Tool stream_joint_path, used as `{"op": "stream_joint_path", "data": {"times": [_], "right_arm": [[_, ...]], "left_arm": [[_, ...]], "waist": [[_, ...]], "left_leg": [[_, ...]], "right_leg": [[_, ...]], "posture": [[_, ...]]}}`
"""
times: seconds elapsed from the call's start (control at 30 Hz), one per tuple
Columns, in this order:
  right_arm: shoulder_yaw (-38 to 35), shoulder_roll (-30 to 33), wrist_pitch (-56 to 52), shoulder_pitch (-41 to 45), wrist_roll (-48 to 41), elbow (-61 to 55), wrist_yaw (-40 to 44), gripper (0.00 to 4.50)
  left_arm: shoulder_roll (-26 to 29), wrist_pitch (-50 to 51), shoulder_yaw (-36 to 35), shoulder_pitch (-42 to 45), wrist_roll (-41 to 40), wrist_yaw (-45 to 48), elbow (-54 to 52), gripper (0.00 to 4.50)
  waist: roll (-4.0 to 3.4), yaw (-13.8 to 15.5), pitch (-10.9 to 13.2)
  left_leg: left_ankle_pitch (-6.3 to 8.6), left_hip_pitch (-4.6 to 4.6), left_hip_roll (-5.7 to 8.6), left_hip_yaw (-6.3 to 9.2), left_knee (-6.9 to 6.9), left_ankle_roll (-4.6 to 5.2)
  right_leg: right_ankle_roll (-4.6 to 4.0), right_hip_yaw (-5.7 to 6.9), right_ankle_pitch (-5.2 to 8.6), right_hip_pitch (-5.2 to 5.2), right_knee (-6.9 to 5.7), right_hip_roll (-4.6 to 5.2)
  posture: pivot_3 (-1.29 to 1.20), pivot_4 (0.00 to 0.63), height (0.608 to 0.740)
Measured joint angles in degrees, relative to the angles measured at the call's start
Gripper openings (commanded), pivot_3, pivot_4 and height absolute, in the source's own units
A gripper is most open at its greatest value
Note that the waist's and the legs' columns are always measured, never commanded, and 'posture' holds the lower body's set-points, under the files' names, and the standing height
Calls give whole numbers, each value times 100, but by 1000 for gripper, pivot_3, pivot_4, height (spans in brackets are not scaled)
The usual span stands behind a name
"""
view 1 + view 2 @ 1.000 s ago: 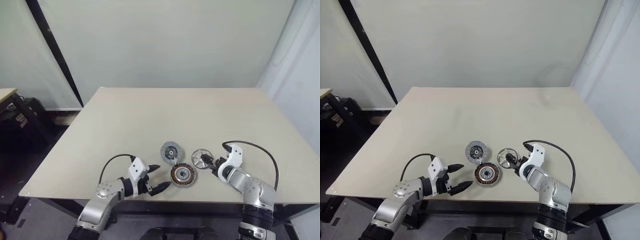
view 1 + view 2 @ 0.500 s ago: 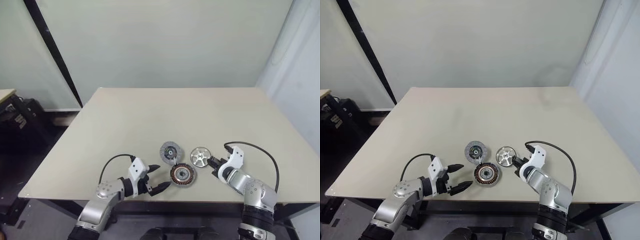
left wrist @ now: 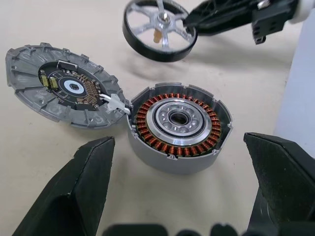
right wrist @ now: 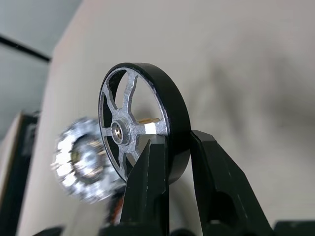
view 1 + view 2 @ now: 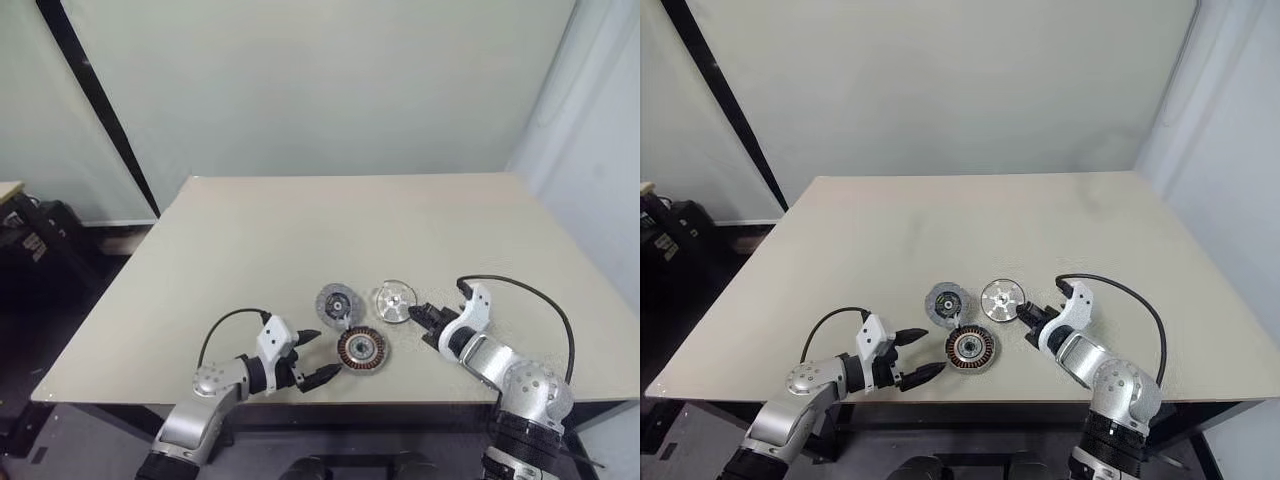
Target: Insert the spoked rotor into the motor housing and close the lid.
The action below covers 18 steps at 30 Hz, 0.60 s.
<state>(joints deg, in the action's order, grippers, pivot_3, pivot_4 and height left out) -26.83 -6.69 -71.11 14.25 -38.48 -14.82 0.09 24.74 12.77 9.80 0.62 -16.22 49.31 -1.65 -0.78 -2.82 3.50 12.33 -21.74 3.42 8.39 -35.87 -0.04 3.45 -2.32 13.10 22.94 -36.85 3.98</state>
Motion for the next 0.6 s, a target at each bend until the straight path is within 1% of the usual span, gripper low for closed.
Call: {"op": "stream_joint_path", "data": {"times": [0.13, 0.33, 0.6], "right_arm": [[169, 31, -470, -89, -258, -364, -35, 299], [431, 127, -936, -389, -441, -612, -42, 299], [957, 167, -979, -804, -449, -649, -60, 299]], "left_arm": [[38, 6, -4, 0, -4, 27, 0, 4500], [81, 19, -9, -1, -8, 45, 0, 4500], [83, 35, -9, -13, -15, 44, 0, 4500]], "waist": [[0, 0, 0], [0, 1, -1], [0, 0, -1]], "left_leg": [[1, -6, 0, 0, 0, -1], [0, -21, 1, -1, 0, 0], [0, -26, -1, -1, -1, -1]], "right_leg": [[0, -1, 0, 8, 1, 1], [0, -2, 0, 23, 0, 2], [0, -3, 0, 31, 1, 2]], "posture": [[0, 0, 740], [0, 0, 740], [0, 0, 740]]}}
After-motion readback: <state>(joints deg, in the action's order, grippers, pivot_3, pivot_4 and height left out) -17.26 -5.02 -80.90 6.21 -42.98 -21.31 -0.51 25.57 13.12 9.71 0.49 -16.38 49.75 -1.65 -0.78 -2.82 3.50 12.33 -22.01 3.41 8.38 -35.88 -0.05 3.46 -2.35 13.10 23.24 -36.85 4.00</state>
